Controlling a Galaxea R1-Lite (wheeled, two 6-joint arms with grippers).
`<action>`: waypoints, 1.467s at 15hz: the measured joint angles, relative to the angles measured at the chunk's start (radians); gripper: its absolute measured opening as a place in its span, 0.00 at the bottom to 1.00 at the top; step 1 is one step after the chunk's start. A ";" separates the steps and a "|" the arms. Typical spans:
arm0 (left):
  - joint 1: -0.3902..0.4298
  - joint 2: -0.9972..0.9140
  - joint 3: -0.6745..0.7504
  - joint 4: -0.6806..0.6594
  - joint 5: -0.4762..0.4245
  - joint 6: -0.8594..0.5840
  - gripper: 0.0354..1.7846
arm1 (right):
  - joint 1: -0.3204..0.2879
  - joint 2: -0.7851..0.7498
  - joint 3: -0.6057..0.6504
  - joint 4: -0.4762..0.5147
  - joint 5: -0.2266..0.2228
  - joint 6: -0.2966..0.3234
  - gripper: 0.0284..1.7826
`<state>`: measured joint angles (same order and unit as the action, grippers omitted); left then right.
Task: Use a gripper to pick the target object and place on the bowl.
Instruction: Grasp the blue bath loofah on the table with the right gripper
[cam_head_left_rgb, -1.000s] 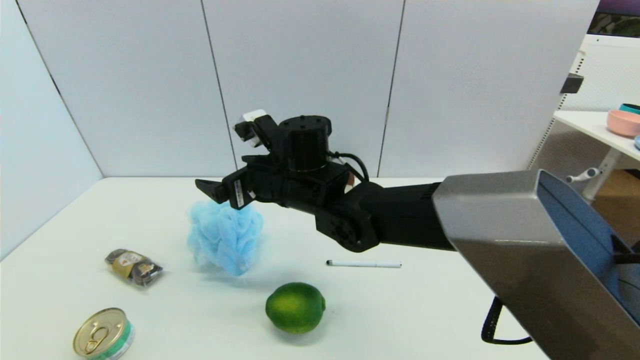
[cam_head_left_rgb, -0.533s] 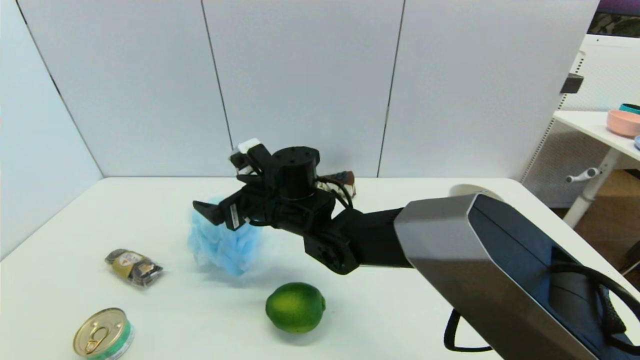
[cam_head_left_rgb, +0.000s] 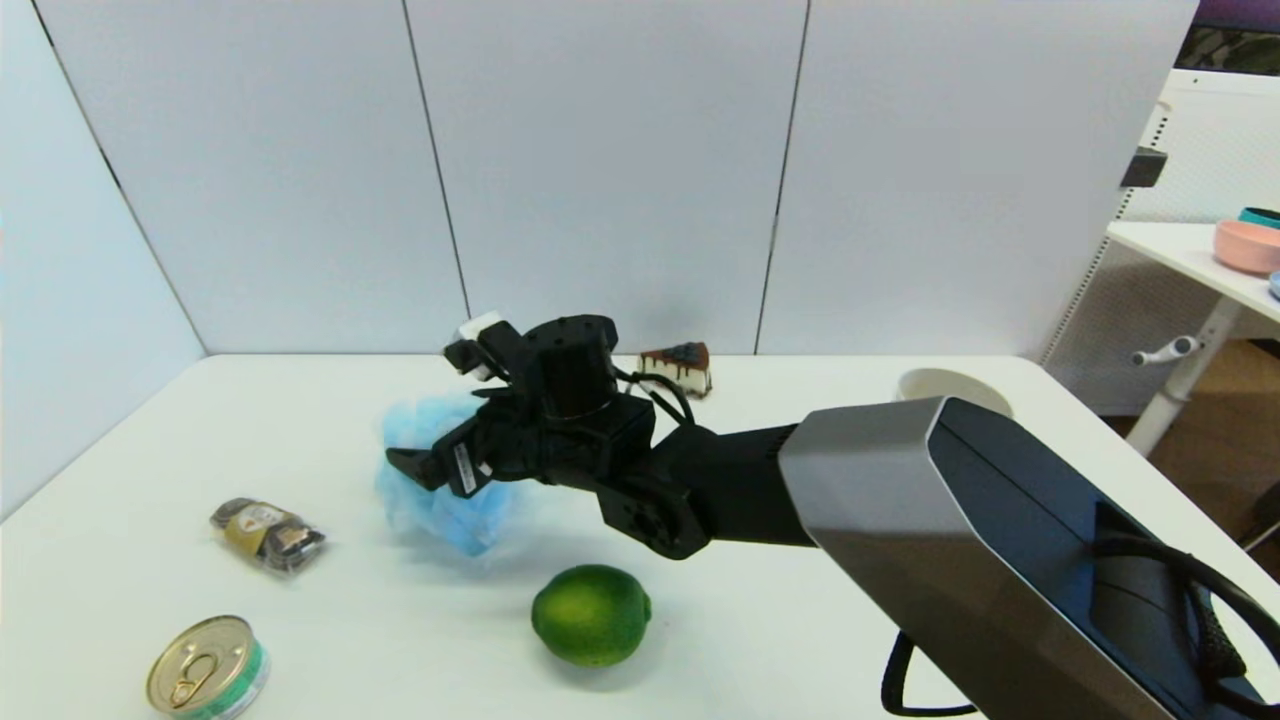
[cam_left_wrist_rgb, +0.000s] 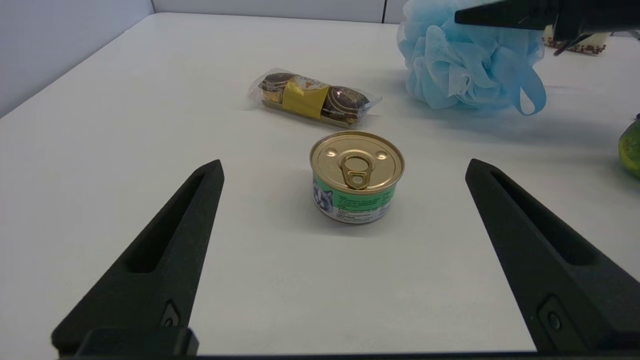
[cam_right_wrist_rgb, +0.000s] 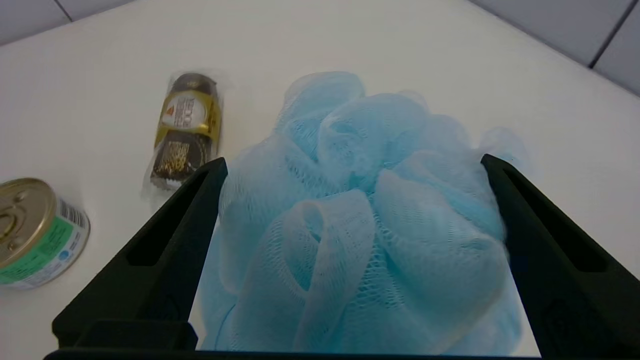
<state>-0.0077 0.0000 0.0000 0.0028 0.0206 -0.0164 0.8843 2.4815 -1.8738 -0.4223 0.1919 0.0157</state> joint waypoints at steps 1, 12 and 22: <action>0.000 0.000 0.000 0.000 0.000 0.000 0.96 | 0.000 0.008 0.000 0.006 0.000 -0.003 0.96; 0.000 0.000 0.000 0.000 0.000 0.000 0.96 | 0.000 0.095 -0.020 0.007 -0.001 -0.086 0.96; 0.000 0.000 0.000 0.000 0.000 0.000 0.96 | 0.000 0.089 -0.030 0.010 -0.001 -0.092 0.46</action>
<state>-0.0077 0.0000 0.0000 0.0028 0.0211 -0.0164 0.8840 2.5700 -1.9036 -0.4126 0.1904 -0.0760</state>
